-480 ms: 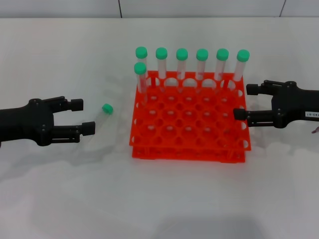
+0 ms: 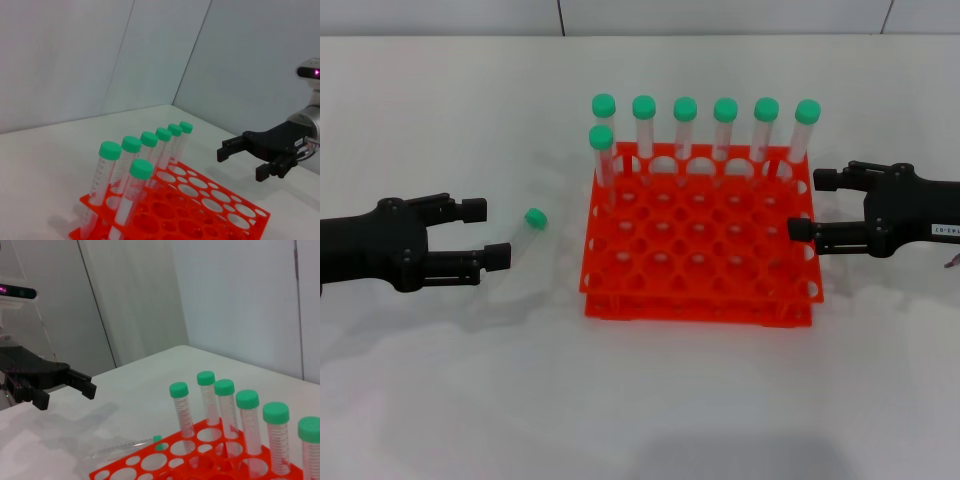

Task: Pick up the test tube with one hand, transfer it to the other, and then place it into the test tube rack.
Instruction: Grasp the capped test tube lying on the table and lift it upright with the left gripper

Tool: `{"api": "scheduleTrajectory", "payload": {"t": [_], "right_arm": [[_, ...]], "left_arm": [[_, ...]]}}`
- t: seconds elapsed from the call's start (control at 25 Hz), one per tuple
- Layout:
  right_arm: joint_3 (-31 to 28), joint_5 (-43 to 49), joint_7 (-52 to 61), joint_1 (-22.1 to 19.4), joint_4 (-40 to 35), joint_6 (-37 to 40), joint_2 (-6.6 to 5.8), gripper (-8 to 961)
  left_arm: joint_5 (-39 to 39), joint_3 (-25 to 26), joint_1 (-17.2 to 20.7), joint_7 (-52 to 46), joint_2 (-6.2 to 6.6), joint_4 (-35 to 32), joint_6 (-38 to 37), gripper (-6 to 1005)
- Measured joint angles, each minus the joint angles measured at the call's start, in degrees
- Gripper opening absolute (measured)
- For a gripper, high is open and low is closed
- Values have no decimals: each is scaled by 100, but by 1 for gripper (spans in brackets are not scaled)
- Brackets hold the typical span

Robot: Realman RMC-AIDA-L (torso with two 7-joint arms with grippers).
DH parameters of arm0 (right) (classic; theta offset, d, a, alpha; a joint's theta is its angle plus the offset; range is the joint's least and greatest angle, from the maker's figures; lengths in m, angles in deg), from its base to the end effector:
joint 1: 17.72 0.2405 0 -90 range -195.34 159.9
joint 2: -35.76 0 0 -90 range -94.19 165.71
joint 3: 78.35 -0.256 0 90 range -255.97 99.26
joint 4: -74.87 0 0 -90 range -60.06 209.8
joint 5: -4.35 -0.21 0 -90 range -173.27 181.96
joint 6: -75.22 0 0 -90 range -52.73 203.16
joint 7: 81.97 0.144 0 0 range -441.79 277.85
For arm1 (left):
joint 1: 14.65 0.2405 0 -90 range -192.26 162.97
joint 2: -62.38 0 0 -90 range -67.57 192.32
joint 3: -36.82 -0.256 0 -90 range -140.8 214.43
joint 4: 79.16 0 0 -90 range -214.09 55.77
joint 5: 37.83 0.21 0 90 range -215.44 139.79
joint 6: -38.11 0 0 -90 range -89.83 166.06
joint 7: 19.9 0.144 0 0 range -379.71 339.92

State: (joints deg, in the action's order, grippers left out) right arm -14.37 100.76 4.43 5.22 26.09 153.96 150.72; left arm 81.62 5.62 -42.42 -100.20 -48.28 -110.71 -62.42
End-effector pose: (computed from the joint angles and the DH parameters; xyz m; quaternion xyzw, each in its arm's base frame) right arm 0.2513 0.3379 0.0140 -0.9424 0.1963 0.2165 0.1626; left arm -0.3036 0.3006 0.0518 -0.9262 -0.2643 -0.2504 0.0977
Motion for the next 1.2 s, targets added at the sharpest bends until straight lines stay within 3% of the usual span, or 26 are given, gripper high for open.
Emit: {"api": "scheduleTrajectory", "payload": {"t": [0.96,1.2], "right_arm": [[0,0,26,-6,-8,0,1,859],[0,-7,33,-10,-9,-9,0,858]], "left_arm": [[26,-21,-15,-207,53,-4,-32,880],[169,-50,-9,-584,78,-335,-39,881]]}}
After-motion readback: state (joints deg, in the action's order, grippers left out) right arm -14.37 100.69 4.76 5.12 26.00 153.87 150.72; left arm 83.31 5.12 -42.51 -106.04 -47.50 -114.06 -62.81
